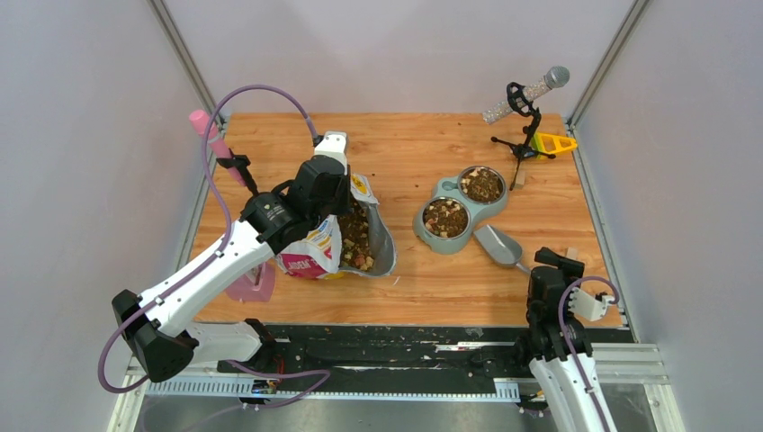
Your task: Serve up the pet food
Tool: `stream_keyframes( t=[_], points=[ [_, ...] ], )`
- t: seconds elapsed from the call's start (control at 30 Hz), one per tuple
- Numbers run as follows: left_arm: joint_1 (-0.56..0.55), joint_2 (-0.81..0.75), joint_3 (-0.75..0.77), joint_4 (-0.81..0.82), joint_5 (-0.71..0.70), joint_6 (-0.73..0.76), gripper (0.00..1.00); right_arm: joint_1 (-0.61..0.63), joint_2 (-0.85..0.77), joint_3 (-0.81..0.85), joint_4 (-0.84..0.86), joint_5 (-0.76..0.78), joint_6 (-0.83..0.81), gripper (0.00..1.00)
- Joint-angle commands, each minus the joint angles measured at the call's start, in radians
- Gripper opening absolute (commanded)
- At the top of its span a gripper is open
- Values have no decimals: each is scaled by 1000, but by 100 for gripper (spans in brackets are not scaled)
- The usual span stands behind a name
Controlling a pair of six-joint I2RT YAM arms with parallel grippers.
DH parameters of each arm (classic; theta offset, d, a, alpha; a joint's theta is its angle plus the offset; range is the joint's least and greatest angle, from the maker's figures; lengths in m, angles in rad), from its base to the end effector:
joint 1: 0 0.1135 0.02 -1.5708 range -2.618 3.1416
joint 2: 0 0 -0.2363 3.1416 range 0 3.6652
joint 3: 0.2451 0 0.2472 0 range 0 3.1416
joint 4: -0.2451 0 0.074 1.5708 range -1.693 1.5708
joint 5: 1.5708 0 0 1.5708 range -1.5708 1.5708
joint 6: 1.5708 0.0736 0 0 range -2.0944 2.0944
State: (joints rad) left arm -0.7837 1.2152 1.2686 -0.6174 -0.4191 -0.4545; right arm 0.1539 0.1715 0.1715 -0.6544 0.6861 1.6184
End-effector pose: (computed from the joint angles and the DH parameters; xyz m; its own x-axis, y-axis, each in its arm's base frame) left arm 0.2289 -0.1859 0.3322 -0.5163 -0.0516 -0.8548 0.1943 0.9651 -0.1756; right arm 0.1365 -0.0260 0.1341 0.4063 0.8451 -0.3474 0.5828 0.0531 0.8109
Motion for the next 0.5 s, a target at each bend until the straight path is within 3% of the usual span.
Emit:
stream_keyframes(
  t=[0.0,0.23,0.33,0.47],
  points=[
    [-2,-57,49,133,-6,-16,0,0,43,115,-103,64,-121,100],
    [-2,-40,64,127,9,-9,0,0,375,448,-361,112,-228,100],
    [-2,-34,73,121,15,6,0,4,514,580,-305,34,-490,100],
    [-2,-29,78,115,16,19,0,8,580,651,-84,-175,-893,100]
  ],
)
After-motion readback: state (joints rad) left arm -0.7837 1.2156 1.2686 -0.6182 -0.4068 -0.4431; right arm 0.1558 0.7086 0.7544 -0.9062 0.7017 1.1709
